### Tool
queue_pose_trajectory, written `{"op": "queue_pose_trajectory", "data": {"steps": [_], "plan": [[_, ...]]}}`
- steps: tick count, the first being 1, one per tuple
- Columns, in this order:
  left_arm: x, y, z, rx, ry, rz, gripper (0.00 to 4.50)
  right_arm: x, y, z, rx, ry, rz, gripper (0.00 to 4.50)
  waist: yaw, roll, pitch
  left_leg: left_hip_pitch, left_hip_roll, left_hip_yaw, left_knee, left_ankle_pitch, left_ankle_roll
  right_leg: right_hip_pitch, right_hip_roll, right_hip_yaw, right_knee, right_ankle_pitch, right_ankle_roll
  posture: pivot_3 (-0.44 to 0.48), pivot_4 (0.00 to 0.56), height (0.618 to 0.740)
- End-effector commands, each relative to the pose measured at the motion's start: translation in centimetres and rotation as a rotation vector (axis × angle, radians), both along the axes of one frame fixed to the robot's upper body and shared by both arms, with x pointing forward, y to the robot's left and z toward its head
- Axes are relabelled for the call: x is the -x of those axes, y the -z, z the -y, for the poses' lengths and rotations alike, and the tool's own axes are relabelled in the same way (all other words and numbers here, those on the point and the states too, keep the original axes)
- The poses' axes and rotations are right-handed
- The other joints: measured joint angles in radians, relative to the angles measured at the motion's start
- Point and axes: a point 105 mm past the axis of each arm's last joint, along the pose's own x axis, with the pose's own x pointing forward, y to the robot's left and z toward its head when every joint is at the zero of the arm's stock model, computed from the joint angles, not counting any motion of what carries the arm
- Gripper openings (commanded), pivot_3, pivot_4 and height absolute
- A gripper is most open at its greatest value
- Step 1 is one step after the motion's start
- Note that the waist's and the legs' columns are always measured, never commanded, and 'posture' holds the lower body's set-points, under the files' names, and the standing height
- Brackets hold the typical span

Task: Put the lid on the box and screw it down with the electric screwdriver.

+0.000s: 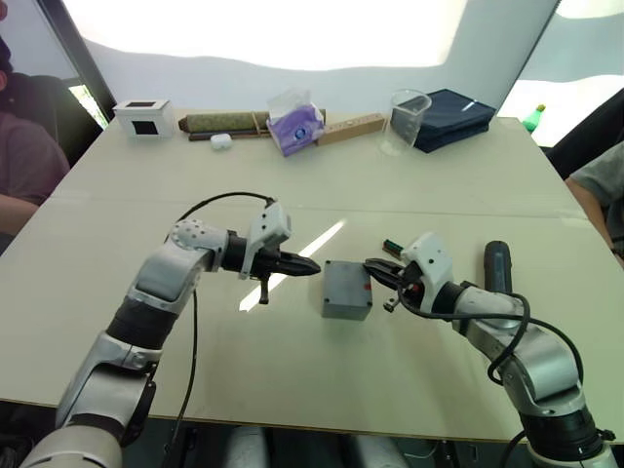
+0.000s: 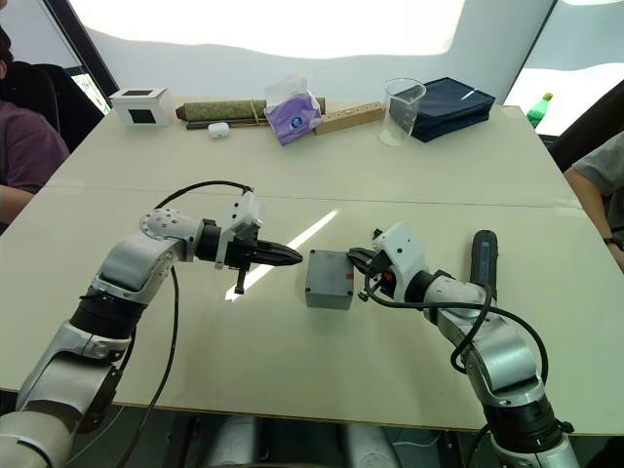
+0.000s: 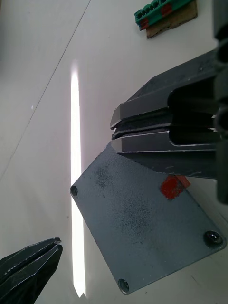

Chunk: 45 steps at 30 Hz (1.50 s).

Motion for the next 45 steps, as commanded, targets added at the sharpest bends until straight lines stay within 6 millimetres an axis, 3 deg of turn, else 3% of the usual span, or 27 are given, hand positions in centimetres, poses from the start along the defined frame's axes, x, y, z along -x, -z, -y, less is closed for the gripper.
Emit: {"op": "queue_pose_trajectory", "data": {"steps": [1, 9, 10, 16, 18, 21, 25, 28, 30, 32, 35, 45], "plan": [[0.0, -0.6, 0.3, 0.013, 0.012, 0.036, 0.00, 0.2, -0.3, -0.3, -0.010, -0.013, 0.007, 1.22, 0.000, 0.000, 0.000, 0.000, 0.000, 0.000, 0.000, 0.000, 0.000, 0.000, 0.000, 0.000, 0.000, 0.000, 0.000, 0.000, 0.150, 0.739], [-0.1, -0.5, 0.6, 0.032, 0.012, 0.038, 0.00, 0.5, -1.0, 0.5, -0.009, 0.003, 0.013, 4.29, 0.000, 0.000, 0.000, 0.000, 0.000, 0.000, 0.000, 0.000, 0.000, 0.000, 0.000, 0.000, 0.000, 0.000, 0.000, 0.000, 0.150, 0.739], [-0.1, -0.4, 0.6, 0.034, 0.014, 0.038, 0.00, 0.6, -1.3, 0.6, -0.014, 0.005, 0.014, 4.45, 0.000, 0.000, 0.000, 0.000, 0.000, 0.000, 0.000, 0.000, 0.000, 0.000, 0.000, 0.000, 0.000, 0.000, 0.000, 0.000, 0.150, 0.739], [-0.1, -2.3, 2.0, 0.127, 0.044, 0.043, 0.00, 1.4, -5.2, 3.0, -0.176, 0.096, 0.021, 4.45, 0.002, 0.000, 0.000, 0.000, 0.000, 0.000, 0.000, 0.000, 0.000, 0.000, 0.000, 0.000, 0.000, 0.000, 0.000, 0.000, 0.150, 0.739], [0.0, -3.1, 2.6, 0.129, 0.080, 0.079, 0.00, 1.0, -7.1, 5.6, -0.192, 0.203, 0.001, 4.45, 0.002, 0.000, 0.000, -0.001, 0.000, 0.000, 0.000, 0.000, 0.000, 0.000, 0.000, 0.000, 0.000, 0.000, 0.000, 0.000, 0.150, 0.739], [0.4, -3.8, 3.4, 0.126, 0.134, 0.108, 0.00, 1.7, -8.0, 7.9, -0.092, 0.242, -0.084, 4.45, 0.003, 0.000, 0.000, -0.001, 0.000, 0.000, 0.000, 0.000, 0.000, 0.000, -0.001, 0.000, 0.000, 0.000, 0.000, 0.000, 0.150, 0.739], [1.0, -4.0, 4.2, 0.112, 0.208, 0.142, 0.00, 1.3, -9.2, 11.6, -0.053, 0.416, -0.233, 4.45, -0.003, 0.000, 0.000, 0.000, 0.000, 0.000, -0.002, -0.002, 0.004, 0.000, 0.000, 0.000, -0.001, 0.000, 0.000, 0.000, 0.150, 0.739], [1.4, -4.0, 5.0, 0.111, 0.249, 0.159, 0.00, 1.6, -8.7, 14.6, 0.014, 0.514, -0.374, 4.45, 0.002, 0.001, 0.000, 0.000, 0.000, 0.001, -0.002, -0.003, 0.005, -0.001, 0.000, 0.001, -0.001, 0.000, 0.000, 0.000, 0.150, 0.739], [1.9, -4.0, 5.5, 0.115, 0.279, 0.166, 0.00, 2.6, -7.3, 16.6, 0.080, 0.546, -0.570, 4.45, 0.007, 0.002, 0.001, -0.001, 0.000, 0.001, -0.002, -0.003, 0.006, 0.000, -0.001, 0.001, -0.003, 0.000, 0.000, 0.000, 0.150, 0.739], [2.3, -4.0, 5.9, 0.124, 0.306, 0.169, 0.00, 3.9, -6.3, 17.5, 0.117, 0.549, -0.735, 4.45, 0.006, 0.001, 0.001, -0.001, -0.001, 0.003, -0.001, -0.005, 0.009, -0.001, -0.002, 0.003, -0.004, 0.000, 0.000, 0.000, 0.150, 0.739], [2.6, -3.8, 6.4, 0.129, 0.323, 0.171, 0.00, 3.9, -5.6, 18.7, 0.106, 0.608, -0.825, 4.45, -0.005, 0.001, 0.001, -0.001, -0.001, 0.004, 0.001, -0.007, 0.012, -0.001, -0.001, 0.004, -0.005, 0.000, 0.000, 0.000, 0.150, 0.739], [2.6, -3.5, 6.7, 0.117, 0.341, 0.186, 0.00, 1.9, -3.4, 18.1, 0.073, 0.634, -0.945, 4.45, -0.003, 0.002, 0.001, -0.001, 0.000, 0.004, 0.000, -0.007, 0.012, -0.002, -0.001, 0.005, -0.004, 0.000, 0.000, 0.000, 0.150, 0.739]]}}
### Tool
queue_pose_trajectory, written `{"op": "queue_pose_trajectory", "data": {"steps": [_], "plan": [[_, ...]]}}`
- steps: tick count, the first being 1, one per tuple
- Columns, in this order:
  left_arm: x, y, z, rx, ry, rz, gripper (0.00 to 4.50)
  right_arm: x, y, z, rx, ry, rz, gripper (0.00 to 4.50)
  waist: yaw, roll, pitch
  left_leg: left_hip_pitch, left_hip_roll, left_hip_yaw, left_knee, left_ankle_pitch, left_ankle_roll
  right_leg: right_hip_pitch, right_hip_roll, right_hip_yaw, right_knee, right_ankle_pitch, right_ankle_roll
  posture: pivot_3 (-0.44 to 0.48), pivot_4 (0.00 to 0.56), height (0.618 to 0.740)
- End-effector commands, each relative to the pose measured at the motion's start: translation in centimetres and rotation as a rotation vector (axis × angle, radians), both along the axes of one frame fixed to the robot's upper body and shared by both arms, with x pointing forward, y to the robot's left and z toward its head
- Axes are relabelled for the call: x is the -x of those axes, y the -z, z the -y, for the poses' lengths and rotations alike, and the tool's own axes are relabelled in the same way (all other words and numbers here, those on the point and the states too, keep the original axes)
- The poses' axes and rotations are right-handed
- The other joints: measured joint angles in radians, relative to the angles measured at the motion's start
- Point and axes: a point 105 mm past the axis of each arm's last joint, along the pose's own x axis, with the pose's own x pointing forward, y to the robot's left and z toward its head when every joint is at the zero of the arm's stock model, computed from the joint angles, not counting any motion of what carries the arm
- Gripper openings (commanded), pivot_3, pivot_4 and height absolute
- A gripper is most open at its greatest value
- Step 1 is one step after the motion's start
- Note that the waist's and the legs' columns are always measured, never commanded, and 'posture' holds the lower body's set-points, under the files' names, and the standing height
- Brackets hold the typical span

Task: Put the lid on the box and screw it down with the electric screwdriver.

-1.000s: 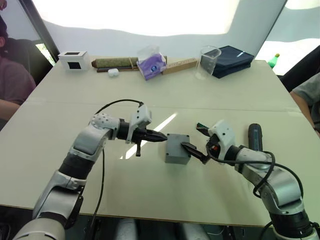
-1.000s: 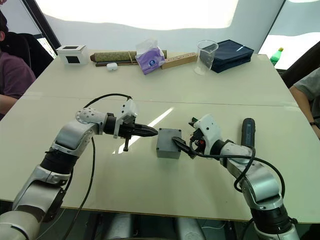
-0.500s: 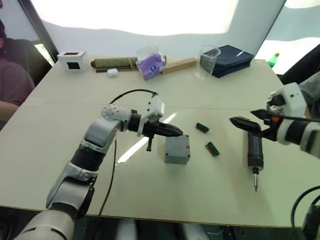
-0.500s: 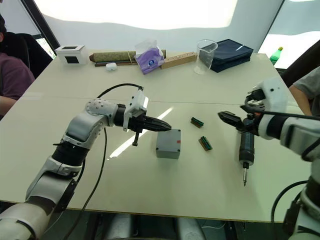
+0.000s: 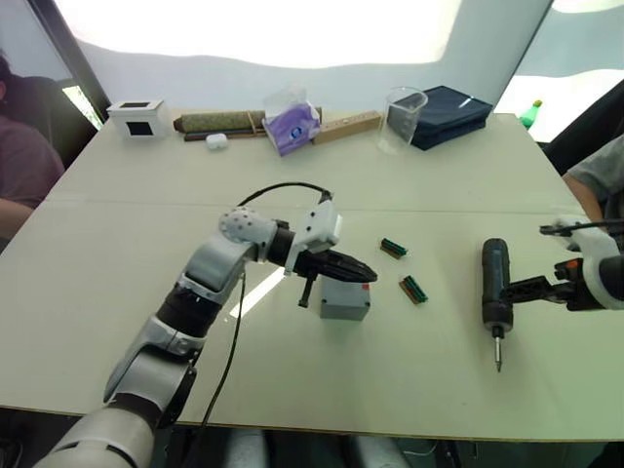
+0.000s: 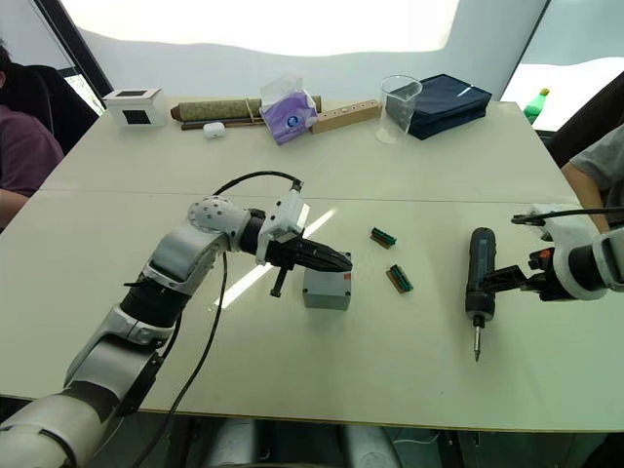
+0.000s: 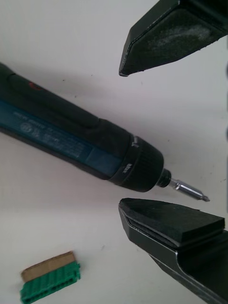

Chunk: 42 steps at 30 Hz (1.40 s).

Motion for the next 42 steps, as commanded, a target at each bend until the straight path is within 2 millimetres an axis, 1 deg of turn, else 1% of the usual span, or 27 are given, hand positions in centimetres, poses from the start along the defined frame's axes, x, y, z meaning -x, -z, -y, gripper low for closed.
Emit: {"op": "queue_pose_trajectory", "data": {"steps": [1, 5, 10, 11, 14, 15, 16, 17, 18, 21, 22, 26, 29, 31, 32, 33, 34, 35, 36, 37, 38, 40, 41, 42], "plan": [[0.2, -0.8, 0.3, 0.025, 0.009, 0.045, 0.00, -0.6, 0.9, -0.1, 0.023, 0.013, -0.031, 4.45, 0.003, 0.000, 0.000, 0.000, 0.000, 0.000, 0.000, 0.000, 0.000, 0.000, 0.000, 0.000, 0.000, 0.000, 0.000, 0.000, 0.150, 0.739], [0.2, -0.5, 0.5, 0.031, -0.005, 0.040, 0.00, -1.2, 2.3, -0.2, 0.069, 0.016, -0.077, 4.45, 0.007, 0.000, 0.000, -0.001, 0.000, 0.000, 0.000, 0.000, 0.000, -0.001, 0.000, 0.000, 0.000, 0.000, 0.000, 0.000, 0.150, 0.739], [0.6, -0.3, 0.3, 0.026, -0.008, 0.042, 0.00, -1.1, 4.2, -0.3, 0.123, 0.000, -0.158, 4.45, 0.006, 0.000, 0.000, -0.002, 0.000, 0.000, 0.000, 0.000, 0.000, -0.002, 0.000, 0.000, 0.000, 0.000, 0.000, 0.000, 0.150, 0.739], [0.5, -0.2, 0.3, 0.027, -0.012, 0.042, 0.00, -1.0, 4.4, -0.2, 0.130, -0.002, -0.168, 4.45, 0.006, 0.000, 0.000, -0.002, 0.000, 0.000, 0.000, 0.000, 0.000, -0.002, 0.000, 0.000, 0.000, 0.000, 0.000, 0.000, 0.150, 0.739], [0.5, 0.0, 0.0, 0.032, -0.038, 0.036, 0.00, -1.0, 5.2, -0.9, 0.104, -0.025, -0.200, 4.45, 0.005, 0.000, 0.000, -0.001, 0.001, 0.000, 0.001, 0.000, 0.000, -0.001, 0.000, 0.000, 0.000, 0.000, 0.000, 0.000, 0.150, 0.739], [0.6, 0.0, -0.1, 0.033, -0.043, 0.036, 0.00, -1.0, 5.4, -1.1, 0.106, -0.034, -0.205, 3.94, 0.005, 0.000, 0.000, -0.001, 0.001, 0.000, 0.001, 0.000, 0.000, -0.001, 0.000, 0.000, 0.000, 0.000, 0.000, 0.000, 0.150, 0.739], [0.6, 0.0, -0.1, 0.038, -0.051, 0.034, 0.00, -0.8, 5.8, -1.2, 0.111, -0.048, -0.224, 3.80, 0.005, 0.000, 0.000, -0.001, 0.001, 0.000, 0.001, 0.000, 0.000, -0.001, 0.000, -0.001, 0.000, 0.000, 0.000, 0.000, 0.150, 0.739], [0.5, 0.0, -0.1, 0.041, -0.061, 0.030, 0.00, -0.7, 6.4, -1.3, 0.131, -0.057, -0.247, 3.41, 0.005, -0.001, 0.000, -0.001, 0.001, 0.000, 0.001, 0.000, 0.000, 0.000, 0.000, -0.001, 0.000, 0.000, 0.000, 0.000, 0.150, 0.739], [0.5, 0.1, -0.2, 0.042, -0.068, 0.028, 0.00, -0.6, 6.8, -1.3, 0.145, -0.062, -0.263, 3.16, 0.004, -0.001, -0.001, -0.001, 0.001, 0.000, 0.001, 0.000, 0.000, 0.000, 0.000, -0.001, 0.000, 0.000, 0.000, 0.000, 0.150, 0.739], [0.7, 0.2, -0.4, 0.032, -0.068, 0.031, 0.00, -0.9, 7.0, -1.4, 0.145, -0.066, -0.266, 2.26, 0.003, -0.008, -0.004, 0.000, 0.001, -0.001, 0.001, 0.000, 0.000, 0.000, 0.001, -0.001, 0.000, 0.000, 0.000, 0.000, 0.150, 0.739], [0.8, 0.2, -0.5, 0.029, -0.072, 0.033, 0.00, -1.0, 6.9, -1.4, 0.142, -0.065, -0.265, 2.18, 0.003, -0.009, -0.004, 0.000, 0.001, -0.001, 0.001, 0.000, 0.000, 0.001, 0.001, -0.002, 0.000, 0.000, 0.000, 0.000, 0.150, 0.739], [0.3, 0.0, -1.0, 0.027, -0.101, 0.046, 0.00, -1.0, 7.0, -1.1, 0.156, -0.064, -0.274, 2.17, 0.004, -0.010, -0.004, 0.001, 0.001, -0.001, 0.002, 0.000, 0.000, 0.002, 0.001, -0.002, 0.000, 0.000, 0.000, 0.000, 0.150, 0.739], [-0.2, 0.0, -1.2, 0.021, -0.116, 0.053, 0.00, -1.5, 6.1, -0.8, 0.160, -0.053, -0.242, 2.17, 0.004, -0.010, -0.005, 0.001, 0.001, -0.001, 0.002, 0.000, 0.000, 0.003, 0.001, -0.002, 0.000, 0.000, 0.000, 0.000, 0.150, 0.739], [-0.5, -0.1, -1.4, 0.015, -0.129, 0.059, 0.00, -2.8, 4.1, -0.2, 0.156, -0.012, -0.156, 2.17, 0.003, -0.010, -0.004, 0.001, 0.001, -0.001, 0.002, 0.000, 0.000, 0.003, 0.001, -0.002, 0.000, 0.000, 0.000, 0.000, 0.150, 0.739], [-0.9, -0.1, -1.8, 0.004, -0.141, 0.065, 0.00, -3.8, 2.0, 0.2, 0.144, 0.020, -0.072, 2.17, 0.002, -0.010, -0.004, 0.001, 0.001, -0.001, 0.002, 0.000, 0.000, 0.002, 0.001, -0.002, 0.000, 0.000, 0.000, 0.000, 0.150, 0.739], [-1.1, -0.1, -2.1, -0.003, -0.150, 0.069, 0.00, -4.4, 0.6, 0.5, 0.134, 0.041, -0.015, 2.17, 0.000, -0.008, -0.003, 0.001, 0.001, 0.000, 0.002, 0.000, 0.000, 0.002, 0.000, -0.001, 0.000, 0.000, 0.000, 0.000, 0.150, 0.739], [-1.5, -0.1, -2.6, -0.018, -0.164, 0.072, 0.00, -5.8, -2.5, 0.4, 0.074, 0.077, 0.116, 2.17, 0.000, -0.002, 0.000, 0.001, 0.001, 0.001, 0.002, 0.000, 0.000, 0.001, 0.000, -0.001, 0.001, 0.000, 0.000, 0.000, 0.150, 0.739], [-1.8, 0.0, -3.1, -0.029, -0.175, 0.073, 0.00, -6.5, -4.6, 0.1, 0.024, 0.099, 0.203, 2.17, 0.000, 0.002, 0.002, -0.001, 0.000, 0.002, 0.002, 0.000, 0.000, -0.002, 0.000, 0.001, 0.002, 0.000, 0.000, 0.000, 0.150, 0.739], [-2.1, 0.0, -3.4, -0.039, -0.182, 0.070, 0.00, -6.6, -6.7, -0.5, 0.015, 0.038, 0.309, 2.17, 0.000, 0.008, 0.005, -0.002, 0.000, 0.003, 0.002, 0.000, 0.000, -0.004, -0.001, 0.002, 0.004, 0.001, 0.000, 0.000, 0.150, 0.739], [-2.2, 0.0, -3.7, -0.046, -0.186, 0.064, 0.00, -7.1, -9.1, -1.7, -0.018, -0.018, 0.461, 2.17, 0.004, 0.010, 0.006, -0.003, 0.000, 0.005, 0.002, 0.001, -0.001, -0.008, -0.001, 0.004, 0.004, 0.001, 0.001, 0.000, 0.150, 0.739], [-2.3, 0.0, -3.8, -0.050, -0.187, 0.059, 0.00, -7.1, -10.4, -2.4, -0.033, -0.054, 0.559, 2.17, 0.005, 0.010, 0.006, -0.004, 0.000, 0.005, 0.001, 0.001, -0.002, -0.011, -0.001, 0.004, 0.005, 0.001, 0.001, 0.000, 0.150, 0.739], [-2.3, 0.0, -4.0, -0.050, -0.187, 0.051, 0.00, -7.0, -11.8, -3.4, -0.055, -0.093, 0.698, 2.17, 0.007, 0.010, 0.006, -0.004, 0.001, 0.004, 0.000, 0.004, -0.007, -0.012, 0.001, 0.002, 0.005, 0.000, 0.000, 0.000, 0.150, 0.739], [-2.4, 0.1, -4.2, -0.053, -0.192, 0.041, 0.00, -6.4, -13.1, -5.5, -0.106, -0.170, 0.838, 2.17, 0.010, 0.008, 0.005, -0.004, 0.001, 0.003, -0.001, 0.004, -0.007, -0.012, 0.001, 0.001, 0.005, -0.001, -0.002, 0.000, 0.150, 0.739], [-2.4, 0.1, -4.7, -0.056, -0.197, 0.033, 0.00, -5.7, -14.1, -7.0, -0.142, -0.216, 0.945, 2.17, 0.010, 0.006, 0.005, -0.004, 0.002, 0.002, -0.002, 0.004, -0.007, -0.011, 0.001, -0.002, 0.004, -0.002, -0.004, 0.000, 0.150, 0.739]]}}
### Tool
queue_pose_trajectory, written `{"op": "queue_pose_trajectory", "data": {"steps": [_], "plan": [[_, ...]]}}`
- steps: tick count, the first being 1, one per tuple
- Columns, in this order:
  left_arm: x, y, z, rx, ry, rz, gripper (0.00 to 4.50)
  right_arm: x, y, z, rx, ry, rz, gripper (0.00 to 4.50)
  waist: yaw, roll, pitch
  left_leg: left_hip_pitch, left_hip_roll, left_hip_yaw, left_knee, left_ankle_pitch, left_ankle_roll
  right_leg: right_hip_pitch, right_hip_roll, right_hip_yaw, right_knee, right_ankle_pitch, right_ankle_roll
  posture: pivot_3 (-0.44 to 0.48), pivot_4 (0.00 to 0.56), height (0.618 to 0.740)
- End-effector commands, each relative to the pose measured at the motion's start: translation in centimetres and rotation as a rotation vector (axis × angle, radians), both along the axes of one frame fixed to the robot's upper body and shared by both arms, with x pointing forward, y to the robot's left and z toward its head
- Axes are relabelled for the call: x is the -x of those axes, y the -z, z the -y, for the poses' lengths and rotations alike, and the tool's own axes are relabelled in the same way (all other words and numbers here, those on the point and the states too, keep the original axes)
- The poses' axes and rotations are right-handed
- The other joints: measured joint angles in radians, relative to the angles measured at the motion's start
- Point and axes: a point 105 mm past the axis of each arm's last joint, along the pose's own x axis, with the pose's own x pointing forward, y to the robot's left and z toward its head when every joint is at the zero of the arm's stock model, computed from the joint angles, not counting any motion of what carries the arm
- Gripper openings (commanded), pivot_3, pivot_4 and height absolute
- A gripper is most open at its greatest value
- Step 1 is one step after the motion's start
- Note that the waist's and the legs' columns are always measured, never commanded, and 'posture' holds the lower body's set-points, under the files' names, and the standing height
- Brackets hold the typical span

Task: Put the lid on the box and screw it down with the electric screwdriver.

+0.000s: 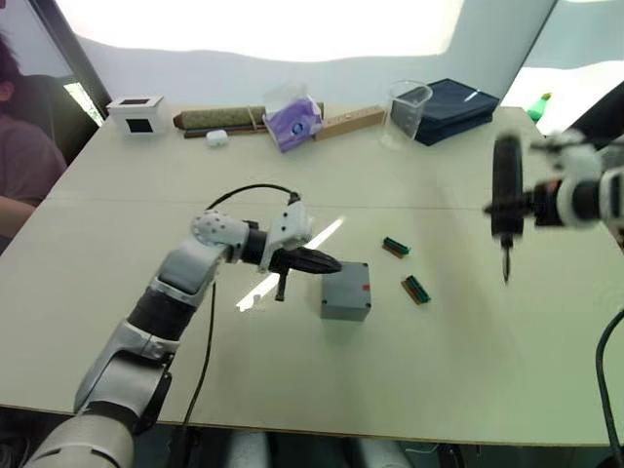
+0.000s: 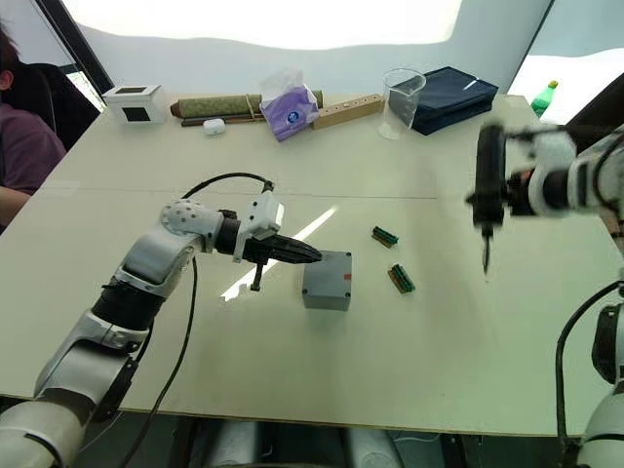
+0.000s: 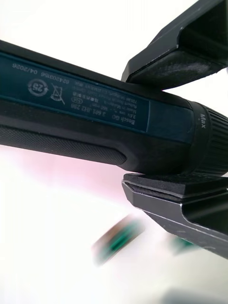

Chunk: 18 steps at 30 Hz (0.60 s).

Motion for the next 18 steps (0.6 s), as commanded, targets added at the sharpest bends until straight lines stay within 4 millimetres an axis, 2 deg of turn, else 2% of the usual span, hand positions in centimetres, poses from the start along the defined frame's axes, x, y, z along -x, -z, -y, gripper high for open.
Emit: {"op": "queue_pose_trajectory", "data": {"steps": [1, 3, 5, 8, 13, 16, 18], "plan": [[-0.1, -1.1, -0.8, 0.015, -0.005, 0.010, 0.00, 3.3, -5.6, -6.1, -0.143, -0.241, 0.504, 2.17, -0.002, -0.001, 0.000, 0.000, 0.001, -0.001, -0.001, 0.000, 0.000, 0.000, 0.001, -0.001, -0.001, 0.000, -0.001, 0.000, 0.150, 0.739], [0.0, -0.9, -1.0, 0.009, -0.011, -0.017, 0.00, 5.7, -6.3, -9.0, -0.253, -0.308, 0.705, 2.17, -0.007, -0.001, 0.000, -0.001, 0.001, -0.001, -0.002, 0.000, 0.000, -0.001, 0.001, -0.001, -0.001, -0.001, -0.001, 0.000, 0.150, 0.739], [0.1, -0.8, -1.0, 0.006, -0.016, -0.033, 0.00, 6.8, -5.1, -11.0, -0.250, -0.306, 0.771, 2.17, -0.004, 0.001, 0.000, -0.006, 0.001, -0.002, -0.002, 0.000, 0.000, -0.006, 0.001, -0.002, 0.002, -0.001, -0.001, 0.000, 0.150, 0.739], [0.3, -0.6, -0.7, 0.003, -0.008, -0.047, 0.00, 7.2, -2.9, -12.9, -0.208, -0.286, 0.788, 2.17, 0.004, 0.000, 0.000, -0.013, 0.001, -0.003, 0.003, 0.002, -0.004, -0.011, -0.002, -0.008, 0.009, -0.001, -0.002, 0.000, 0.150, 0.739], [0.2, 0.2, -0.4, 0.001, -0.010, -0.069, 0.00, 6.8, 0.0, -14.5, -0.163, -0.245, 0.792, 2.17, -0.006, 0.000, 0.000, -0.013, -0.002, -0.003, 0.005, 0.005, -0.008, -0.007, -0.004, -0.006, 0.009, 0.002, 0.004, 0.000, 0.150, 0.739], [0.2, 0.7, 0.7, 0.000, 0.001, -0.066, 0.00, 6.4, 1.8, -14.7, -0.138, -0.220, 0.781, 2.17, -0.008, 0.000, 0.000, -0.011, -0.002, -0.004, 0.005, 0.006, -0.010, -0.006, -0.003, -0.005, 0.010, 0.003, 0.005, 0.000, 0.150, 0.739], [0.0, 2.0, 0.6, -0.073, -0.006, -0.021, 0.00, 6.2, 2.4, -14.9, -0.131, -0.213, 0.781, 2.17, -0.008, 0.000, 0.000, -0.010, -0.002, -0.005, 0.005, 0.006, -0.009, -0.005, -0.002, -0.005, 0.010, 0.003, 0.005, 0.000, 0.150, 0.739]]}}
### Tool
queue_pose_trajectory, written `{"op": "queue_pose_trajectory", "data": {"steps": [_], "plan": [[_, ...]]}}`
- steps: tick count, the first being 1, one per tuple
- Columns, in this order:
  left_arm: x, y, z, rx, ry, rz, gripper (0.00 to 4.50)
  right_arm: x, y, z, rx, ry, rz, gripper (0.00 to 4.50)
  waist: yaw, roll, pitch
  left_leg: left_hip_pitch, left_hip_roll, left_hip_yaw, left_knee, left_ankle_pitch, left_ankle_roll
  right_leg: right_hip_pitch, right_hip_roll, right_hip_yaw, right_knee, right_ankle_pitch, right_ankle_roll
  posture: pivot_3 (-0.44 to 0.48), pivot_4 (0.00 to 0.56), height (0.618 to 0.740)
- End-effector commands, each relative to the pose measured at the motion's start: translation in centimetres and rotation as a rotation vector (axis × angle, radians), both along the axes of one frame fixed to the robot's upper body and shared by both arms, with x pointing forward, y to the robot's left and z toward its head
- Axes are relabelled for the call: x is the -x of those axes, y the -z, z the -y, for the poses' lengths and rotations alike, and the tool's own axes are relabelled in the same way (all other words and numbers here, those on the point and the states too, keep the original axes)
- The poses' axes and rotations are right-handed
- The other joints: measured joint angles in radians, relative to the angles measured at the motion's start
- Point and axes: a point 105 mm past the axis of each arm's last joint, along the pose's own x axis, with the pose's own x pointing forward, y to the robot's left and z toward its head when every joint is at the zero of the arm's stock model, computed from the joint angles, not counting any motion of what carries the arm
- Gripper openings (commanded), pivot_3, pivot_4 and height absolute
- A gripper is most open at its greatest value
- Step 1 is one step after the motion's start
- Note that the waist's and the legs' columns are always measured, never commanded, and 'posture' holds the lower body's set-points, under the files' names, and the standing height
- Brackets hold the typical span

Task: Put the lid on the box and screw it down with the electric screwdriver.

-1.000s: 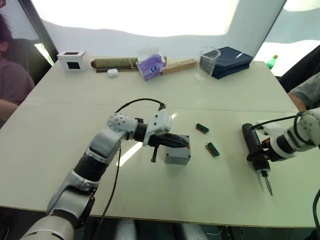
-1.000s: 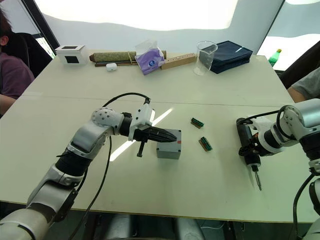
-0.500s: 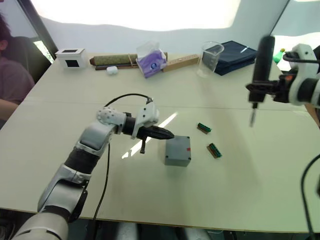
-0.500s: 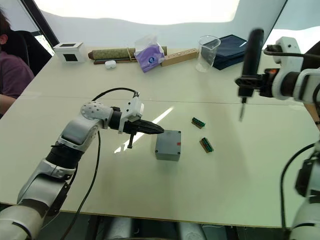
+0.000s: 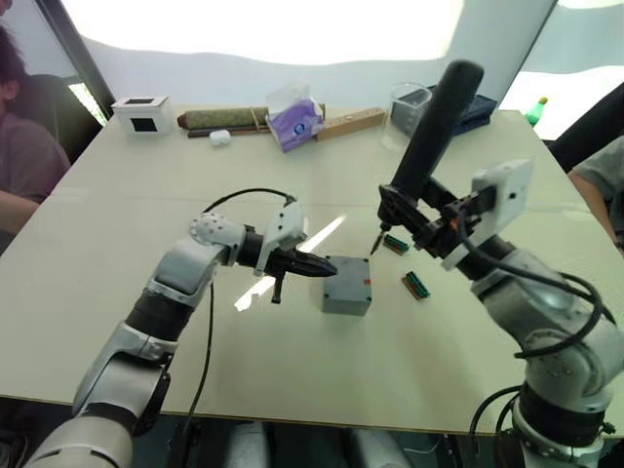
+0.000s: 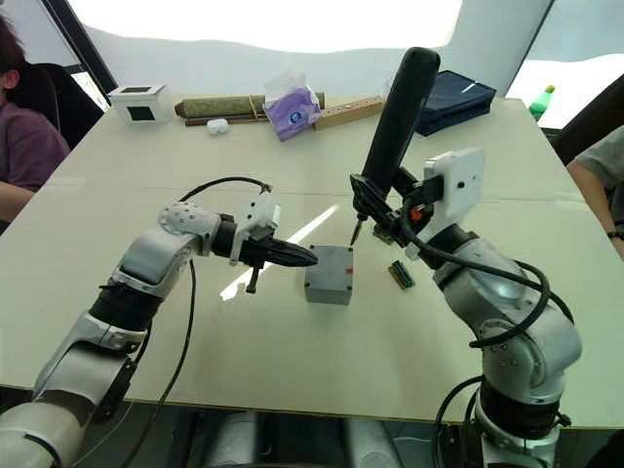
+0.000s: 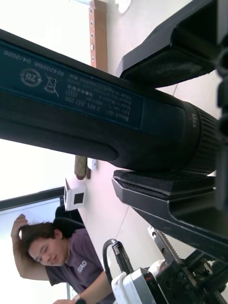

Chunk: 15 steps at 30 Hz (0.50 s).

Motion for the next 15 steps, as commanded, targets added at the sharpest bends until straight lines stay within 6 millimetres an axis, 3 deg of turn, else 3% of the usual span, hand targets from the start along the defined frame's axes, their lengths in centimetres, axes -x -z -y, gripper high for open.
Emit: {"op": "queue_pose_trajectory", "data": {"steps": [1, 6, 15], "plan": [[-0.4, 1.6, -0.1, -0.101, 0.000, 0.095, 0.00, 0.3, -0.9, -0.4, -0.008, 0.017, 0.101, 2.17, 0.000, 0.000, 0.000, 0.000, 0.000, 0.000, -0.001, 0.000, 0.000, 0.000, 0.000, 0.000, 0.000, 0.000, 0.000, 0.000, 0.150, 0.739], [-0.5, 2.8, -0.2, -0.137, 0.007, 0.116, 0.00, 0.0, -0.3, -0.9, 0.001, 0.028, 0.113, 2.17, 0.001, 0.000, 0.000, 0.000, 0.001, -0.001, -0.002, 0.003, -0.005, -0.001, 0.001, 0.000, 0.000, 0.000, 0.000, 0.000, 0.150, 0.739], [-0.7, 2.5, -0.6, -0.148, 0.008, 0.116, 0.00, -0.5, 1.7, -1.3, 0.024, 0.049, 0.091, 2.17, 0.001, 0.000, 0.000, 0.002, 0.001, -0.001, -0.001, 0.000, 0.000, 0.002, 0.001, 0.000, 0.000, 0.000, 0.000, 0.000, 0.150, 0.739]]}}
